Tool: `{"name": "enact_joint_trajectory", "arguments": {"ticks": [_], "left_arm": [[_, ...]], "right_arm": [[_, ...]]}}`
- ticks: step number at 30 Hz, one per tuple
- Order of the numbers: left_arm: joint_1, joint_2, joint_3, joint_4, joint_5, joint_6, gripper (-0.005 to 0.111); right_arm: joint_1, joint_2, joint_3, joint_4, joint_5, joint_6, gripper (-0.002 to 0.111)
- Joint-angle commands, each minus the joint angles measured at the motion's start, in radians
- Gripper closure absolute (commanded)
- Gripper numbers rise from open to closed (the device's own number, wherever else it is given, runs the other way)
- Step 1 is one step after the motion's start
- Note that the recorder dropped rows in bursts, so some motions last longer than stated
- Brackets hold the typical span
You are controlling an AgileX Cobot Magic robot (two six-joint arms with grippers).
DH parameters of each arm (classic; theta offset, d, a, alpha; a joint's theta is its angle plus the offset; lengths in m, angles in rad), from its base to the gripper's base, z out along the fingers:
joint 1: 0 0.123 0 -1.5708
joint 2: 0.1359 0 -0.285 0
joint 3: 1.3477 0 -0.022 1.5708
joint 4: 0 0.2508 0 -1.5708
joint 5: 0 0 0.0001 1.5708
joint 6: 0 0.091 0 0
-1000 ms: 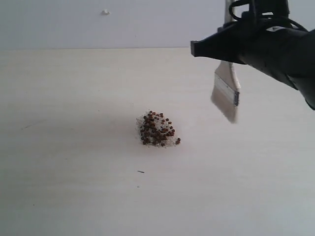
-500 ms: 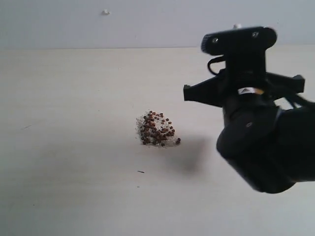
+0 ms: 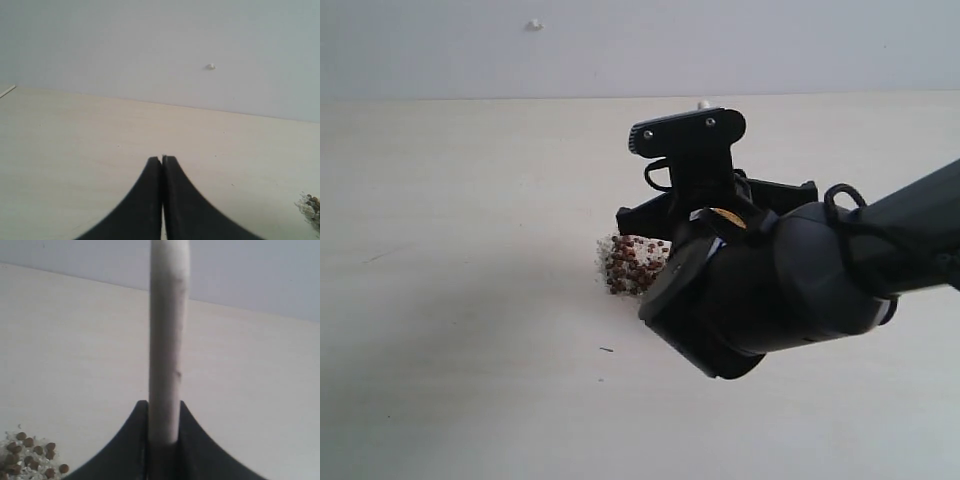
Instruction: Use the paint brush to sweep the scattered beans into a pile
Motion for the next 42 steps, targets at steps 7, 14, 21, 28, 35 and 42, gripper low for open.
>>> {"name": "enact_joint_trajectory", "arguments": {"ticks": [7,14,21,28,35,42], "left_arm": [[0.003,-0.009,0.003,-0.005,-0.002,0.003,0.107],[0.003,-0.009,0.003,-0.005,-0.002,0.003,0.107],[0.003,-0.009,0.003,-0.005,-0.002,0.003,0.107],[0.003,-0.009,0.003,-0.005,-0.002,0.003,0.107],[0.003,-0.009,0.003,-0.005,-0.002,0.003,0.107],[0.003,-0.009,0.003,-0.005,-0.002,0.003,0.107]], "right_arm": [[0.003,0.069,-0.114,-0.011,0.055,0.009,0.108],[0.003,0.103,-0.188,-0.014,0.082,0.016,0.108],[0.003,0.103,-0.258,-0.015,0.058,-0.001,0.108],[0.003,0.021,-0.258,0.05,0.007,-0.134,0.108],[0.021,-0.168,-0.256,0.126,0.002,-0.431,0.108],[0.021,-0.36,-0.179,0.271,0.148,-1.0,0.108]]}}
